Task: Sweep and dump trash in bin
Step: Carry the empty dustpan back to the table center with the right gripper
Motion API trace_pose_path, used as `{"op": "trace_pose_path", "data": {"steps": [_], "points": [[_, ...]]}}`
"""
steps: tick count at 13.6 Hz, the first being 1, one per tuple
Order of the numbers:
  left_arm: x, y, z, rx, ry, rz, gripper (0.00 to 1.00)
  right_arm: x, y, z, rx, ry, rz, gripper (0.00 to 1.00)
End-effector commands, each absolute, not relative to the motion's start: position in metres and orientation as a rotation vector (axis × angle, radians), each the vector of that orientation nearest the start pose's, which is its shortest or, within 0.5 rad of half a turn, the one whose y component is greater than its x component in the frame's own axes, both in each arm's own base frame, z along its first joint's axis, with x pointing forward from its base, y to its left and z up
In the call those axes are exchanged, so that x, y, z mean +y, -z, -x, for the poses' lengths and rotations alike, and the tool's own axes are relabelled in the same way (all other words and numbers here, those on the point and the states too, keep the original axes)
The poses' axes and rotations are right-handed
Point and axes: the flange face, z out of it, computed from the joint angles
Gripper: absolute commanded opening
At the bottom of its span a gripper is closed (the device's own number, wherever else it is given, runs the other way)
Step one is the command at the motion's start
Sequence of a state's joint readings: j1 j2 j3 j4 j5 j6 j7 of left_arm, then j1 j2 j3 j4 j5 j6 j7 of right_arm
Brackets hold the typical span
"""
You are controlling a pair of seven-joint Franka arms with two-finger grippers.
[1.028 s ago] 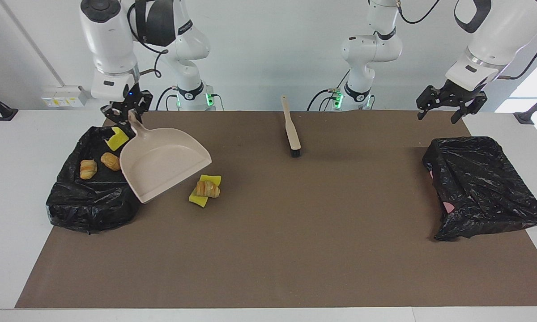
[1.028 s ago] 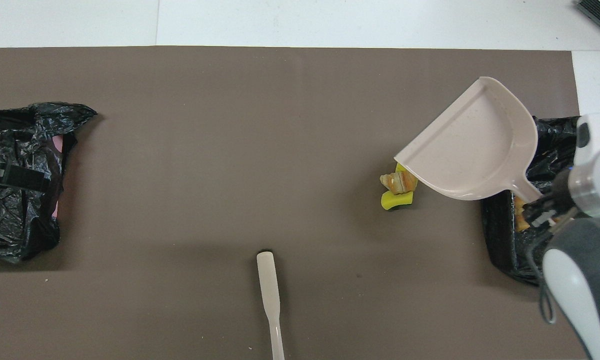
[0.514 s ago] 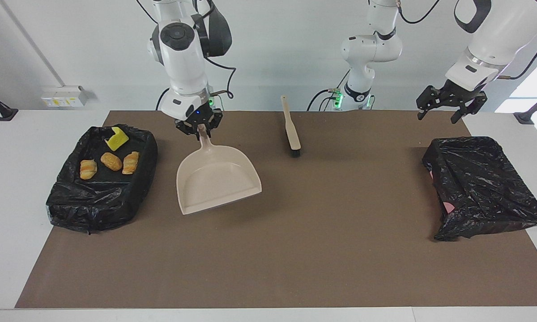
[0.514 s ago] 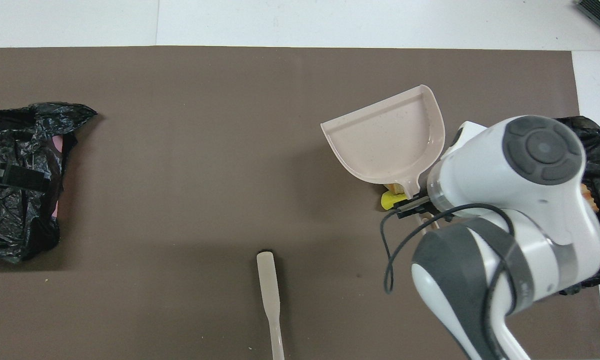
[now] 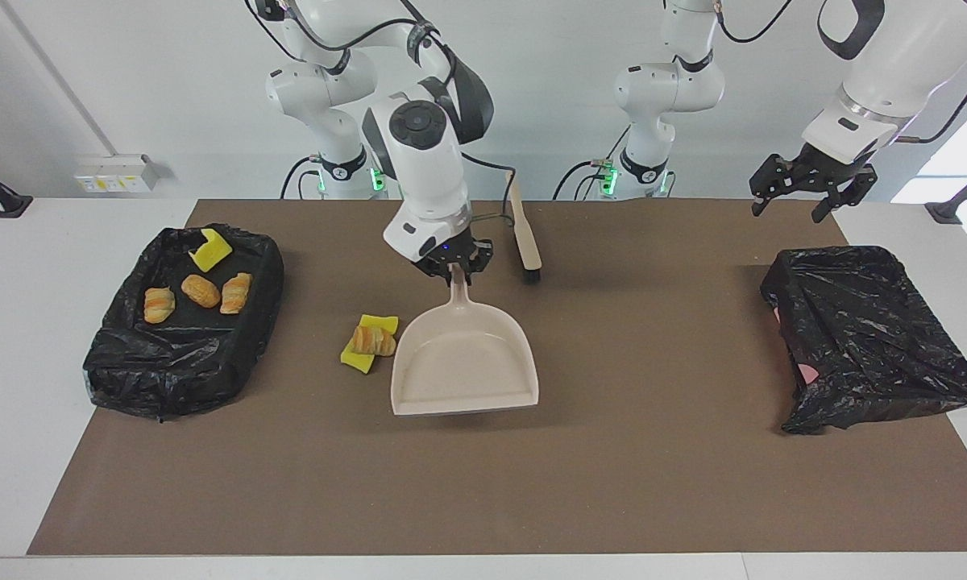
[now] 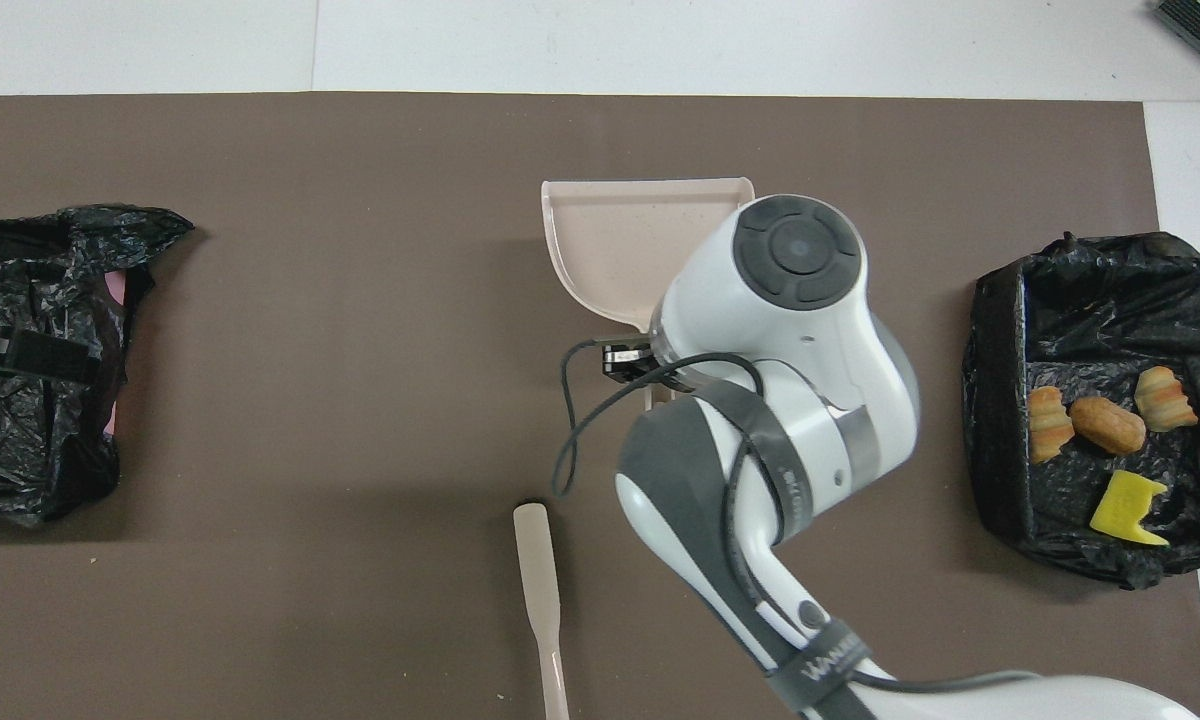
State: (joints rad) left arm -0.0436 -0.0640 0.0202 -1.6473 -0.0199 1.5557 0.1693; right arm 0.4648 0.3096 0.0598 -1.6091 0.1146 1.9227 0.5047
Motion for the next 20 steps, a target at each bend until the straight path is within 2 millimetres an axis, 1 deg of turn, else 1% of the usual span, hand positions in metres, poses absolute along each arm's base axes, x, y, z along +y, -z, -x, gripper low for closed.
{"op": "trace_pose_path", "data": {"steps": [1, 2, 3, 4, 5, 6, 7, 8, 9, 10, 11, 12, 13, 14, 16, 17, 18, 19, 20], "points": [[-0.008, -0.626, -0.531, 0.313, -0.04, 3.132, 1.0, 0.387, -0.411, -0.588, 0.148, -0.06, 2.978, 0.0], [-0.008, -0.626, -0.531, 0.311, -0.041, 3.13, 1.0, 0.405, -0.395, -0.59, 0.187, -0.024, 2.957, 0.0], [-0.007, -0.626, -0.53, 0.294, -0.04, 3.133, 1.0, 0.416, -0.383, -0.59, 0.182, -0.01, 2.949, 0.0], [-0.006, -0.625, -0.53, 0.292, -0.043, 3.134, 1.0, 0.417, -0.378, -0.592, 0.188, 0.007, 2.934, 0.0], [-0.006, -0.625, -0.53, 0.29, -0.043, 3.136, 1.0, 0.421, -0.374, -0.59, 0.19, 0.003, 2.923, 0.04], [-0.006, -0.626, -0.53, 0.29, -0.038, 3.138, 1.0, 0.429, -0.359, -0.587, 0.181, -0.007, 2.926, 0.08], [-0.006, -0.625, -0.53, 0.292, -0.042, 3.138, 1.0, 0.441, -0.348, -0.58, 0.154, -0.014, 2.932, 0.11], [-0.006, -0.623, -0.529, 0.295, -0.047, 3.138, 1.0, 0.444, -0.343, -0.579, 0.158, -0.014, 2.928, 0.2], [-0.006, -0.624, -0.529, 0.297, -0.045, 3.138, 1.0, 0.444, -0.346, -0.578, 0.164, -0.024, 2.928, 0.49], [-0.006, -0.623, -0.529, 0.299, -0.047, 3.138, 1.0, 0.444, -0.353, -0.577, 0.123, 0.0, 2.938, 0.99], [-0.006, -0.624, -0.529, 0.302, -0.045, 3.138, 1.0, 0.445, -0.364, -0.572, 0.116, -0.001, 2.933, 1.0], [-0.006, -0.624, -0.529, 0.302, -0.045, 3.138, 1.0, 0.439, -0.376, -0.565, 0.113, 0.001, 2.934, 1.0], [-0.005, -0.623, -0.529, 0.307, -0.047, 3.137, 1.0, 0.436, -0.385, -0.557, 0.124, -0.012, 2.926, 1.0], [-0.007, -0.623, -0.53, 0.305, -0.044, 3.14, 1.0, 0.434, -0.39, -0.546, 0.126, -0.047, 2.935, 1.0], [-0.009, -0.625, -0.534, 0.295, 0.009, 3.142, 1.0, 0.433, -0.399, -0.515, 0.087, -0.149, 2.971, 1.0], [-0.009, -0.625, -0.539, 0.273, 0.045, 3.146, 1.0, 0.428, -0.405, -0.502, 0.059, -0.186, 2.99, 1.0], [-0.015, -0.623, -0.542, 0.22, 0.06, 3.161, 1.0, 0.424, -0.411, -0.487, 0.044, -0.219, 3.007, 1.0], [-0.021, -0.618, -0.545, 0.178, 0.057, 3.171, 1.0, 0.434, -0.42, -0.463, 0.011, -0.226, 3.009, 1.0], [-0.036, -0.607, -0.552, 0.161, 0.041, 3.188, 1.0, 0.432, -0.423, -0.441, -0.012, -0.241, 3.025, 1.0]]}}
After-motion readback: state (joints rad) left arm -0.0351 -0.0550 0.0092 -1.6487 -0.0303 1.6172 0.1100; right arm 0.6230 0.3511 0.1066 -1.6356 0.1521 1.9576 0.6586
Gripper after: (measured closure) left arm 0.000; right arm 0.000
